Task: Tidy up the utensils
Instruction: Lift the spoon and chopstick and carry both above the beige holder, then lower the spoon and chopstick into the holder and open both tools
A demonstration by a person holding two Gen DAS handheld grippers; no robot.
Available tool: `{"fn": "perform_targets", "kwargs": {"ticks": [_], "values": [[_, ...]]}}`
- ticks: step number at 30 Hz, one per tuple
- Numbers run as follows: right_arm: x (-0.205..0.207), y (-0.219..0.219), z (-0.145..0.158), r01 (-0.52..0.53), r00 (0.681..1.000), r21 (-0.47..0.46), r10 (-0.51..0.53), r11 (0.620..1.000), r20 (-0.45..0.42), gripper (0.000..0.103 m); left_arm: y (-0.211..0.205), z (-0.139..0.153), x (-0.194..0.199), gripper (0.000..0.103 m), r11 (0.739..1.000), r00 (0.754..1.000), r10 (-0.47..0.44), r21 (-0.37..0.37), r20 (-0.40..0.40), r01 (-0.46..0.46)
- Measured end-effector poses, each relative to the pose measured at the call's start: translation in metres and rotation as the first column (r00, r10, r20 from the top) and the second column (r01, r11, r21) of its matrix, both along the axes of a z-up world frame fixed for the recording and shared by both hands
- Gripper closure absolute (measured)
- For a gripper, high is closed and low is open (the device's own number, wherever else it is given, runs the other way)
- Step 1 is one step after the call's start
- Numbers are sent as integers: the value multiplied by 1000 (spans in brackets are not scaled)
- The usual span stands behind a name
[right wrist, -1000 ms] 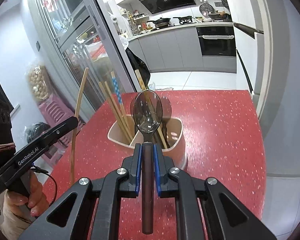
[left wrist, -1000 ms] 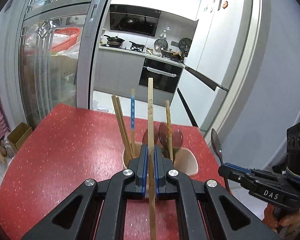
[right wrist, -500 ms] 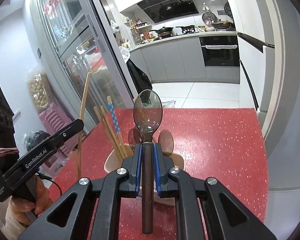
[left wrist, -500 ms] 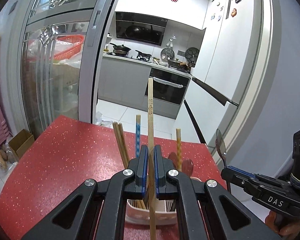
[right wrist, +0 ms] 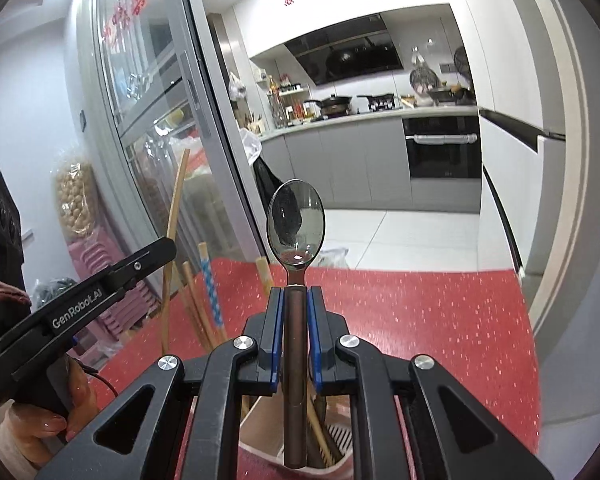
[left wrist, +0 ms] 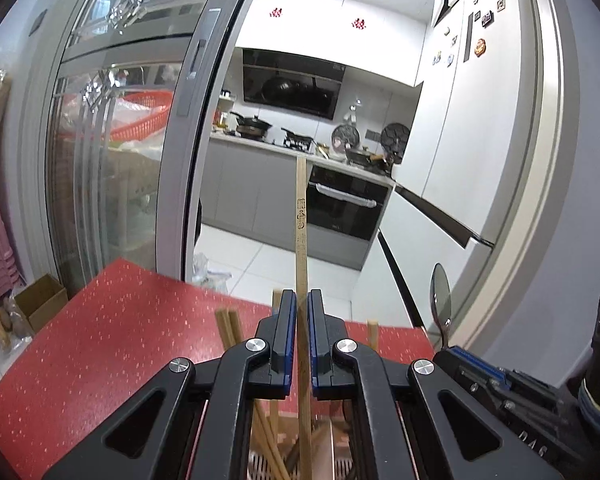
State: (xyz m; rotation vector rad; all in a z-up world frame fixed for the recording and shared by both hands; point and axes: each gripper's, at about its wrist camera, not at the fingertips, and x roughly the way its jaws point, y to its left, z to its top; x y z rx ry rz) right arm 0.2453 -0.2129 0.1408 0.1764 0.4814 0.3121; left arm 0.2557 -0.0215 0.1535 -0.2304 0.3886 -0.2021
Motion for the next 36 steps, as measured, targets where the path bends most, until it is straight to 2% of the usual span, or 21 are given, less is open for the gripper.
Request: {"fn": "perform_targets", "kwargs": {"ticks": [8,12,17,30,36], "values": [[10,10,-22,20,998,-42,-18,999,62,91,-14,-16,14,72,999,998,16,34,57,-18],[9,13,-35,42,996,-66,-37,997,77,91,-17,-30,9,72,999,997,25,42,73,-28],[3,16,-47,49,996,-90,-42,995,80,91,-23,-43,-2,72,995,996,25,89,87,-32],[-20,19,-66,39,999,-138,-34,990,41,91,-28,-68,-16,72,988,1000,4,151,-8,-3],[-20,22,-72,19,1000,-153,-21,988,-10,91,-30,-79,-17,72,980,997,5,198,-77,10]]}}
